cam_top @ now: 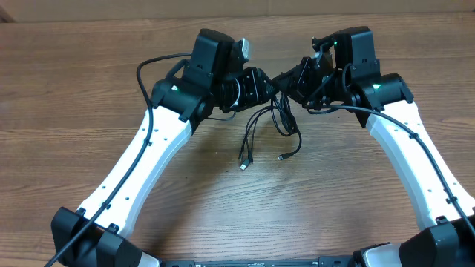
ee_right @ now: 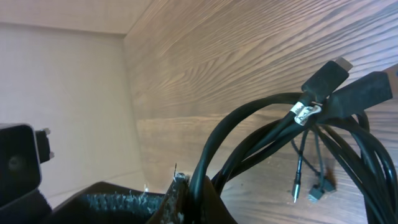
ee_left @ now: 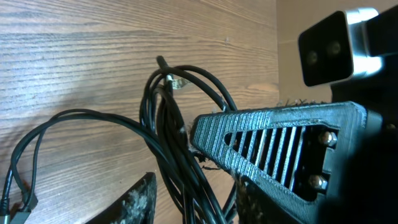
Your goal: Untangle cables
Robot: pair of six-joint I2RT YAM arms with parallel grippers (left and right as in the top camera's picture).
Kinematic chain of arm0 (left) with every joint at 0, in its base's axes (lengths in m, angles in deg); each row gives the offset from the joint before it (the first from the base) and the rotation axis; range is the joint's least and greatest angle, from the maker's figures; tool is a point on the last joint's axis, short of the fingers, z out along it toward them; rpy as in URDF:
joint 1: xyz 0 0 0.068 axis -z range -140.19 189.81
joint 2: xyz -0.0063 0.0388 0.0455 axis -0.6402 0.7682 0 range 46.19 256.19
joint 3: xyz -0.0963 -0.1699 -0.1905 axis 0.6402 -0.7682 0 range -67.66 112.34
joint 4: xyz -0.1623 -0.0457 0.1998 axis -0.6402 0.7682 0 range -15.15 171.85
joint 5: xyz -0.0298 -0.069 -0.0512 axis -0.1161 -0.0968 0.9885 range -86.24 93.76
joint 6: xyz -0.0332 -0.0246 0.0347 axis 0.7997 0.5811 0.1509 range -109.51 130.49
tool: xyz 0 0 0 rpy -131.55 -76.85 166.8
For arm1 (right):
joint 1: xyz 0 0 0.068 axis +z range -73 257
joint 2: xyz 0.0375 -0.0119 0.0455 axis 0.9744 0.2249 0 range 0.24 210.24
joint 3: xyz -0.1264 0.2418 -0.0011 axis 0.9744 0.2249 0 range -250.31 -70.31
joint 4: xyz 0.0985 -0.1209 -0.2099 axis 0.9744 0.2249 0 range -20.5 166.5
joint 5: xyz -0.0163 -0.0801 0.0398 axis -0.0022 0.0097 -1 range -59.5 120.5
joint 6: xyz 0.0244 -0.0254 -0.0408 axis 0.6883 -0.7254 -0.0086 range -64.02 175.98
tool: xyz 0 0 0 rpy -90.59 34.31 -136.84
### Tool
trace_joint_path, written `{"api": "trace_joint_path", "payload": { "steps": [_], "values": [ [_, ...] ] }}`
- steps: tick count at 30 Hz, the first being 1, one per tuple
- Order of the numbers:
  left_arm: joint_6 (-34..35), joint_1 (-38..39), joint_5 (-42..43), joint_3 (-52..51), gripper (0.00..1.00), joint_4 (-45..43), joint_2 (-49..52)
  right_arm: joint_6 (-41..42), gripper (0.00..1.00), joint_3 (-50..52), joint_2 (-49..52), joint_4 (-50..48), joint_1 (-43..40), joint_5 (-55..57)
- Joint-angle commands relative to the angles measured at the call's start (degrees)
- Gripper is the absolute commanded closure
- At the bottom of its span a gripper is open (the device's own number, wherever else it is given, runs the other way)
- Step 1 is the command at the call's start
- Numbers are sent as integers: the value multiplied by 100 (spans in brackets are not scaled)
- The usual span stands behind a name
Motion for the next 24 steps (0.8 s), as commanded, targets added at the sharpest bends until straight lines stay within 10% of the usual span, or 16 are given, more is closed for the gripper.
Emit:
{"api": "trace_joint_path", "payload": {
  "steps": [1,14,24],
  "values": [
    [125,328,33,48,67,-26,498,46,96,-52,-70,-136,140,-579],
    [-247,212,-125,48,96,-101,675,-127,96,-52,-70,90,61,-35],
    [-1543,-496,-214,50,96,267,413,-424,96,-52,-70,2339,-824,3880]
  ]
}}
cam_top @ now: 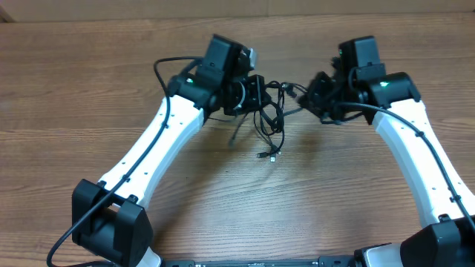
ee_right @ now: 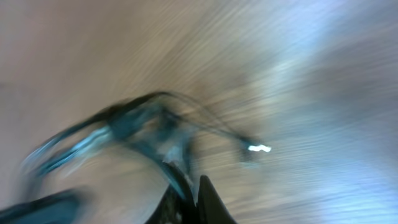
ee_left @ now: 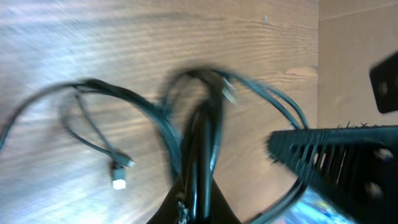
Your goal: Untangle cables
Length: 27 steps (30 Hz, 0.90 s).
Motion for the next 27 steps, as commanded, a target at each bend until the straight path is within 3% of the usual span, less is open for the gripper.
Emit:
{"api": "trace_joint_path", "payload": {
  "steps": [1,6,10,14,17,20,22,27],
  "values": [
    [-837,-407,-184,44,96,92,-264,-227,96,-50,-81,511,-468,2100],
    [-1351,-811,-122,44,96,122,-619,-741,96,-50,-81,1021,-1104,2977],
    [-1902,-1001,177,44,96,37,-1078,-1185,96,-50,-81,1029,-1458,2623],
    [-1899,-1119,166,44,95,-234,-1502,-1613,96,-50,-81,1080,-1502,2354],
    [-1781,-1209,-621,44,96,-256,-1895,-1141,96,-50,-79,1191,-1537,3574],
    [-1746,-1207,-1351,44,96,-105,-2153,-619,94,-50,-79,1185,-1602,3871],
    [-1746,-1207,-1355,44,96,9,-2212,-723,96,-50,-79,1045,-1626,3163],
    [-1742,-1204,-1141,37,96,457,-2072,-2376,96,-50,-81,601,-1554,656]
  ]
}}
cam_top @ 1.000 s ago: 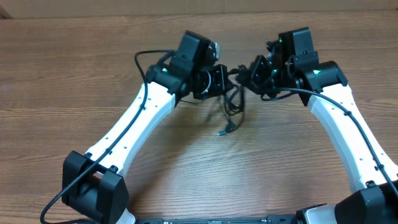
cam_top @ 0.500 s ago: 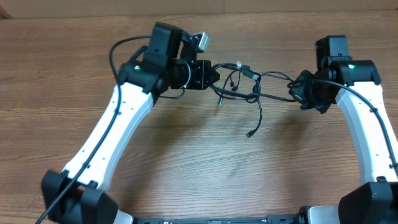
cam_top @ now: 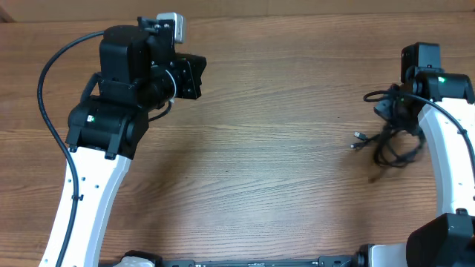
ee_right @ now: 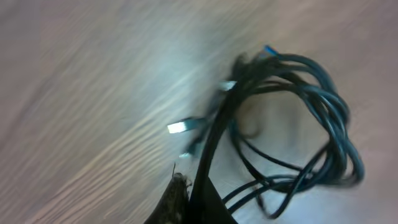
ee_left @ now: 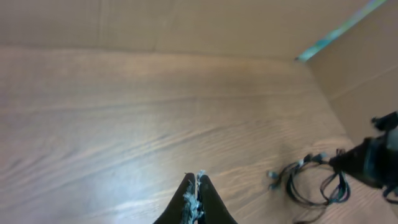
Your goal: Untangle cables
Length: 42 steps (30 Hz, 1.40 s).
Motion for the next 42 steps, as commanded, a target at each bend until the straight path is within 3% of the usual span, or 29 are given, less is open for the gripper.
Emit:
{"api": "trace_joint_path", "payload": {
  "steps": [1,8,11,15,20,24,26,35,39,42],
  "values": [
    [-57,39,-107,48,96,273,212,-1419,96,-44,-68,-243,92,-2334],
    [-70,35,573,48,96,376,678,-3471,96,-131,-68,-195,101,-6076],
    [-282,37,1064,48,96,350,911,-3971,96,-131,-68,-101,103,-6944],
    [-490,37,1644,48,91,350,1182,-4052,96,-131,-68,-70,146,-7069],
    [-603,46,2135,48,69,291,1676,-4050,96,-131,-68,-46,210,-7086],
    [-1534,164,3071,48,49,20,2162,-4035,96,-120,-68,17,273,-7040],
    [-1978,302,3259,48,44,-125,2404,-4037,96,-120,-68,35,328,-7040],
    [-2363,1311,3200,48,37,-2350,3381,-4035,96,-120,-68,39,361,-7040],
    [-2426,1495,2573,48,37,-2776,3560,-4035,96,-120,-68,39,361,-7040],
    [-2487,1510,2546,48,39,-2916,3622,-4035,96,-120,-68,35,361,-7040]
  ]
}}
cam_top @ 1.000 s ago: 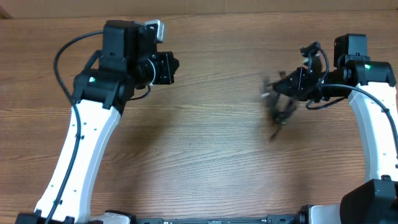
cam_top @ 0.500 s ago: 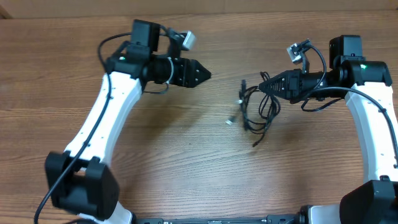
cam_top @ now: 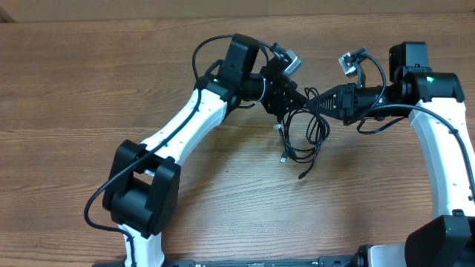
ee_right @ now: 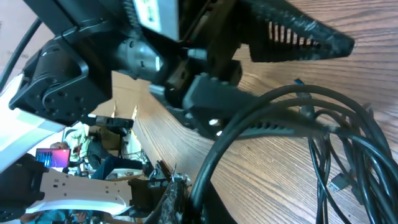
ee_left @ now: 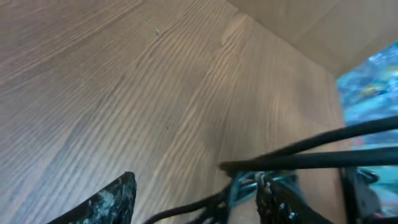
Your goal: Untangle cables
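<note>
A tangle of thin black cables hangs down to the table at the centre. My right gripper is shut on one thick strand of it, seen running out of the jaws in the right wrist view. The left gripper is open right beside it, facing it. In the left wrist view the fingers stand wide apart with taut black strands crossing above them and a loop between them. Loose plug ends dangle low.
The wooden table runs to a cardboard wall at the back. The right arm's own supply cable loops close to the tangle. The left arm stretches diagonally across the table's middle.
The left arm was far left with its gripper shut on nothing; now it is at the centre, open around strands. The right gripper moved from the far right to the centre, still holding the tangle.
Both grippers met at the tangle in the centre, the left open, the right shut on it. Then both were shut on cables. Then the arms stood far apart, the whole tangle with the right gripper. Now they meet again at the centre.
</note>
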Robot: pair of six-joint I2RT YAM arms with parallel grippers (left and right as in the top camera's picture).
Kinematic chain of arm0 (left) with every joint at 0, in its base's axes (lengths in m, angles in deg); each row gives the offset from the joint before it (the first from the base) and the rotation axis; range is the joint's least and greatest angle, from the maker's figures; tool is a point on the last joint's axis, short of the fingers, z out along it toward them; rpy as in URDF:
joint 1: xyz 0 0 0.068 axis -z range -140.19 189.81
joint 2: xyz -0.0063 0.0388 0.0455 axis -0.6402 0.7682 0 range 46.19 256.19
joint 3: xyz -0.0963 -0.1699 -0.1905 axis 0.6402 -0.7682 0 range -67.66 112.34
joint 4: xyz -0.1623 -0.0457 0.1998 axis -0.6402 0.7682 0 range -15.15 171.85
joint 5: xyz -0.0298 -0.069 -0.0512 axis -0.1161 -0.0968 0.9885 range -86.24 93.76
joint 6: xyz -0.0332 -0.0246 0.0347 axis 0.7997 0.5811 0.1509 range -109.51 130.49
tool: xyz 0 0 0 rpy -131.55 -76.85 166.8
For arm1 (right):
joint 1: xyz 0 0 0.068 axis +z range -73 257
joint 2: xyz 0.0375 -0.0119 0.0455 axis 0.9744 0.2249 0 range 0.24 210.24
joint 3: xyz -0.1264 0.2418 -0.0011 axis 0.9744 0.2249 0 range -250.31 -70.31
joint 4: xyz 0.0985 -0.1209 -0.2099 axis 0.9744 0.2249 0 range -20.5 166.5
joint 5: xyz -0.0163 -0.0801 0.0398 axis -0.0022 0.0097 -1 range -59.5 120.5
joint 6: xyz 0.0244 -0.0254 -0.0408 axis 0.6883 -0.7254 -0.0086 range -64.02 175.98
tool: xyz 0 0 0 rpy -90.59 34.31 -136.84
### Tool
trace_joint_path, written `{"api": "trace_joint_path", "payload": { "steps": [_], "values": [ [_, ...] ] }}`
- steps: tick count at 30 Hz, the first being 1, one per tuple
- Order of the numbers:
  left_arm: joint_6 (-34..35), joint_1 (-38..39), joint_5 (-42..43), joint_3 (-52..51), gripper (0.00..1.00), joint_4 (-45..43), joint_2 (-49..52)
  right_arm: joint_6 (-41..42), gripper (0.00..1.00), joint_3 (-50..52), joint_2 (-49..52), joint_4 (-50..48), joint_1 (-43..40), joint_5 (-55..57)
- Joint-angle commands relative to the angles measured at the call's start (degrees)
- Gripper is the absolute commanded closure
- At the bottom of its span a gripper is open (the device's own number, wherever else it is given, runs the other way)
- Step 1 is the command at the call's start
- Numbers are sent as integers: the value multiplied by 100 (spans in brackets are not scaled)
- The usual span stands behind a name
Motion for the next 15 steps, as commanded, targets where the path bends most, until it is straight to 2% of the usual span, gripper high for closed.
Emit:
{"api": "trace_joint_path", "payload": {
  "steps": [1,10,15],
  "values": [
    [-243,-9,-212,63,39,-85,120,-68,96,-118,-68,-20,26,-175],
    [-450,212,-188,63,41,-2,308,-68,96,-118,-68,-13,26,-177],
    [-450,238,-162,63,47,262,313,-66,96,-118,-68,-2,26,-177]
  ]
}}
